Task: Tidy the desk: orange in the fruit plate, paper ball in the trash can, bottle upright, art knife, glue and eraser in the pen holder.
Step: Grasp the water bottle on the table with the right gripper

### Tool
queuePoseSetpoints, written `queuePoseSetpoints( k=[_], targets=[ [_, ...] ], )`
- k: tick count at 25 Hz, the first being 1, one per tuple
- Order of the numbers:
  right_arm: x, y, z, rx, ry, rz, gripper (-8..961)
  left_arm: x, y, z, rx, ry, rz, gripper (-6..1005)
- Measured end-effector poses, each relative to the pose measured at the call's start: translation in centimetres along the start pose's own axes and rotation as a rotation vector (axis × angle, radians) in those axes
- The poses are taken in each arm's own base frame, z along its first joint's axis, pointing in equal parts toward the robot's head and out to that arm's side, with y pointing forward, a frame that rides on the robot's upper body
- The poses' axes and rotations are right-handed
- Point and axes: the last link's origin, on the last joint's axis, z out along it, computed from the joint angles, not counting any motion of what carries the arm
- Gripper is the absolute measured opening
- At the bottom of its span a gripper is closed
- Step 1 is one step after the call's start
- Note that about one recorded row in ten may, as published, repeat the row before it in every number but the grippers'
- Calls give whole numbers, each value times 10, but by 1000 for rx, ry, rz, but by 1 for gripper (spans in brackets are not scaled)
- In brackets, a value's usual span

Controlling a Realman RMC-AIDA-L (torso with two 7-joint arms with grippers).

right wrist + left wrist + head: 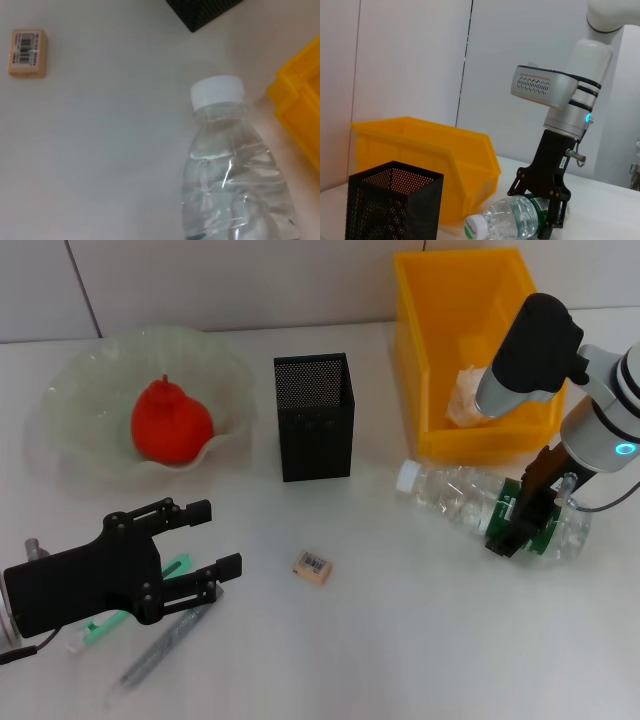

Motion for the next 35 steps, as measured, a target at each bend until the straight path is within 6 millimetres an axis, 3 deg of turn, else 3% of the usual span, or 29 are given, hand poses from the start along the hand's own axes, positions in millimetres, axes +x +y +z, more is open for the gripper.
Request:
queuePoseSetpoints(
  k=[11,23,35],
  targets=[
    [2,5,4,-12,25,-8,825,0,1,0,-4,1,0,753],
    [19,21,-19,-55,-186,12,806,3,0,1,-11,6,8,753],
    [29,17,-16,-49,-172,51,762,5,-1,3,-18,7,16,753]
  ],
)
